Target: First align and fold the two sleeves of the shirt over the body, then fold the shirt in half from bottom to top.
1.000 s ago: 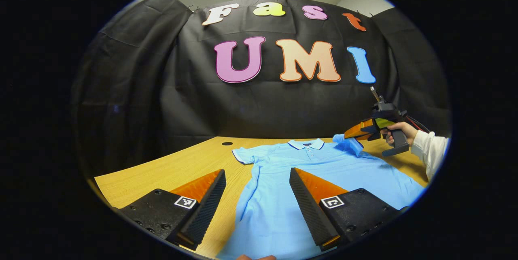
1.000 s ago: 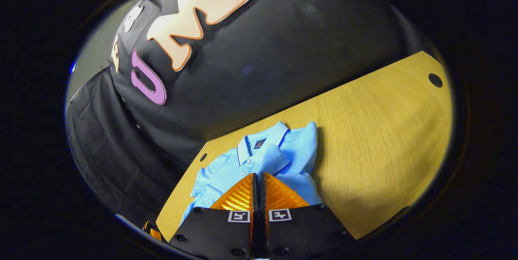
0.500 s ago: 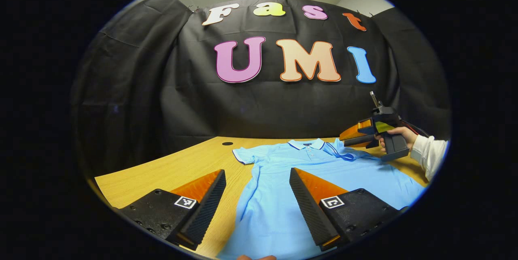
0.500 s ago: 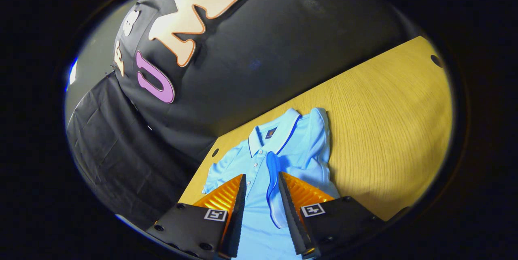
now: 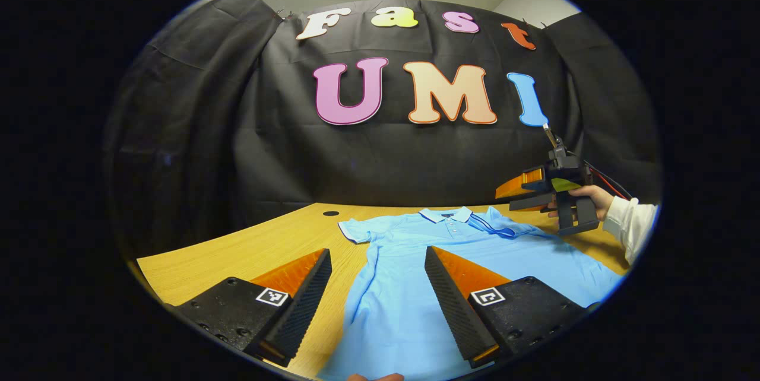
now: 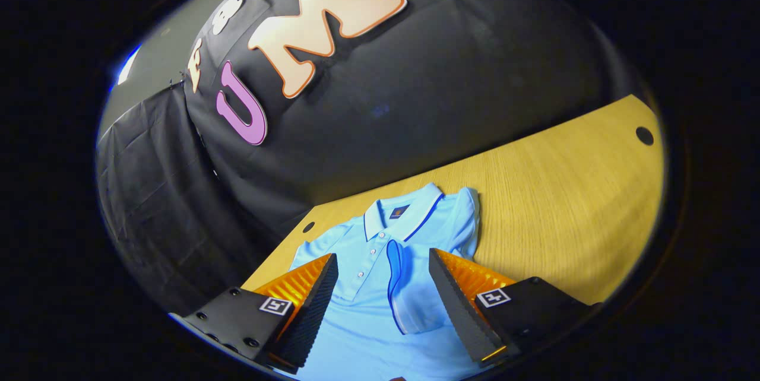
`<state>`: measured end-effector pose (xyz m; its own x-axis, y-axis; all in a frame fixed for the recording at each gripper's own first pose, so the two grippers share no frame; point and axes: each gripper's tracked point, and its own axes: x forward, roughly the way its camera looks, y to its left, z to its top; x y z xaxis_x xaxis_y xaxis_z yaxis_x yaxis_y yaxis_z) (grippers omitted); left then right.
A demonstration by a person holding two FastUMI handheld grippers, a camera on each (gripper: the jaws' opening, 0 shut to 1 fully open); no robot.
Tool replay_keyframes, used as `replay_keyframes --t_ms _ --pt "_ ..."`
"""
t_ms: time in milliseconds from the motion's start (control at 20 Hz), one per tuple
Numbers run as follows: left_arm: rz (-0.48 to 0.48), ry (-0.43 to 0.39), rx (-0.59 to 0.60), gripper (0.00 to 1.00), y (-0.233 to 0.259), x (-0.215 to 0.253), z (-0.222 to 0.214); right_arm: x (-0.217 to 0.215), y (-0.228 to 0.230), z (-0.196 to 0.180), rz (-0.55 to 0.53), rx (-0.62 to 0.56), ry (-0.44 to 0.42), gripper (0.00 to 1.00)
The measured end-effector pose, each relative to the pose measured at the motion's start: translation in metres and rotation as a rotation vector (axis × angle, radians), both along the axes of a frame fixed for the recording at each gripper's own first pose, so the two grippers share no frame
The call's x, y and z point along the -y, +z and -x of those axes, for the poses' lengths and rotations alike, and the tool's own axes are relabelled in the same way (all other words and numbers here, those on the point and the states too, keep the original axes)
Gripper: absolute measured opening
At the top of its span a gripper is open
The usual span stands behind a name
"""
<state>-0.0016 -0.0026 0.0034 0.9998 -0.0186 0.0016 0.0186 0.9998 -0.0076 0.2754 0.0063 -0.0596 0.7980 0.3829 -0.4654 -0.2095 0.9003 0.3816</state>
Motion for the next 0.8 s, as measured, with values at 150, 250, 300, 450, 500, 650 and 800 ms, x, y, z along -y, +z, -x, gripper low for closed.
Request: replay_keyframes --t_ms 150,250,300,450,500,650,800 --pt "0.032 -0.022 -0.008 0.95 0.0 0.006 0.001 0.015 0.027 0.001 0.063 0.074 -0.024 0.97" --pt "0.052 -0.04 -0.004 0.95 0.006 0.011 0.003 0.026 0.047 0.007 0.08 0.108 -0.042 0.97" --pt "0.052 -0.046 0.008 0.95 0.012 0.011 0.006 0.036 0.056 0.012 0.097 0.123 -0.056 0.97" --pt "0.02 -0.079 0.049 0.95 0.041 0.014 0.004 0.066 0.081 0.033 0.164 0.171 -0.102 0.97" --pt "0.009 -0.095 0.044 0.95 0.045 0.016 -0.003 0.074 0.089 0.043 0.173 0.186 -0.115 0.97" --pt "0.027 -0.164 -0.02 0.94 0.05 0.025 -0.022 0.093 0.105 0.074 0.195 0.227 -0.144 0.97" --pt "0.051 -0.228 -0.106 0.95 0.049 0.029 -0.049 0.107 0.116 0.103 0.203 0.27 -0.178 0.97"
